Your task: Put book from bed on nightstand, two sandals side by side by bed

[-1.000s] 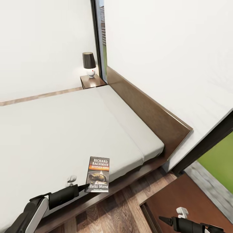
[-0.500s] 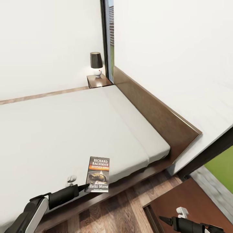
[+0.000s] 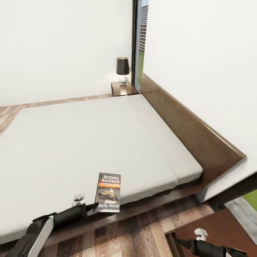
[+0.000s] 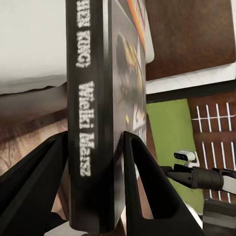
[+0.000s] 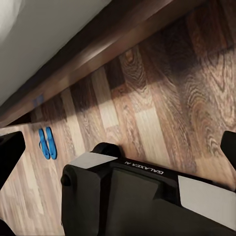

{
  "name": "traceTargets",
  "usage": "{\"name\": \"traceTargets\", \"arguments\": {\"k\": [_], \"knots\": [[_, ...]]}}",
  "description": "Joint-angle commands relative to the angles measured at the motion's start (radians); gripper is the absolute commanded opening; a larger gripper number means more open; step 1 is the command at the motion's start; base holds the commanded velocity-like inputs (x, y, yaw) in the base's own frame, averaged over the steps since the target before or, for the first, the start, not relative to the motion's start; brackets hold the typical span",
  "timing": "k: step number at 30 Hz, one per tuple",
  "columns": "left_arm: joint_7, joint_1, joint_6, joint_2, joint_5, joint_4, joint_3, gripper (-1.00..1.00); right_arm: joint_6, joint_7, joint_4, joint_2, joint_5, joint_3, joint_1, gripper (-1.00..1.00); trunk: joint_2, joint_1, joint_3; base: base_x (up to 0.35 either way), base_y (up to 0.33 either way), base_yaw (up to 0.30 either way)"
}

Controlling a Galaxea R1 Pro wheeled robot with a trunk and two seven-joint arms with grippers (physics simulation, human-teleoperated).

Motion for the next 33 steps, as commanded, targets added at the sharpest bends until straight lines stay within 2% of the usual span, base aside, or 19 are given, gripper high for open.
{"name": "traceTargets", "arguments": {"k": [1,17,33], "knots": [[-0.001,-0.001,0.008,0.0,0.008,0.0,0.0,-1.0,0.01,0.002,-0.001,-0.001,-0.011,0.005,0.0,1.0,0.0,0.0,-0.001,0.0,0.0,0.185],[-0.001,-0.001,0.008,0.0,0.008,0.0,0.0,-1.0,0.011,0.003,-0.001,-0.001,-0.011,0.005,0.0,1.0,0.0,0.0,-0.001,0.0,0.0,0.169],[-0.001,-0.001,0.008,0.0,0.008,0.0,0.0,-1.0,0.01,0.003,-0.001,-0.001,-0.011,0.005,0.0,1.0,0.0,0.0,-0.001,0.0,0.0,0.228]]}}
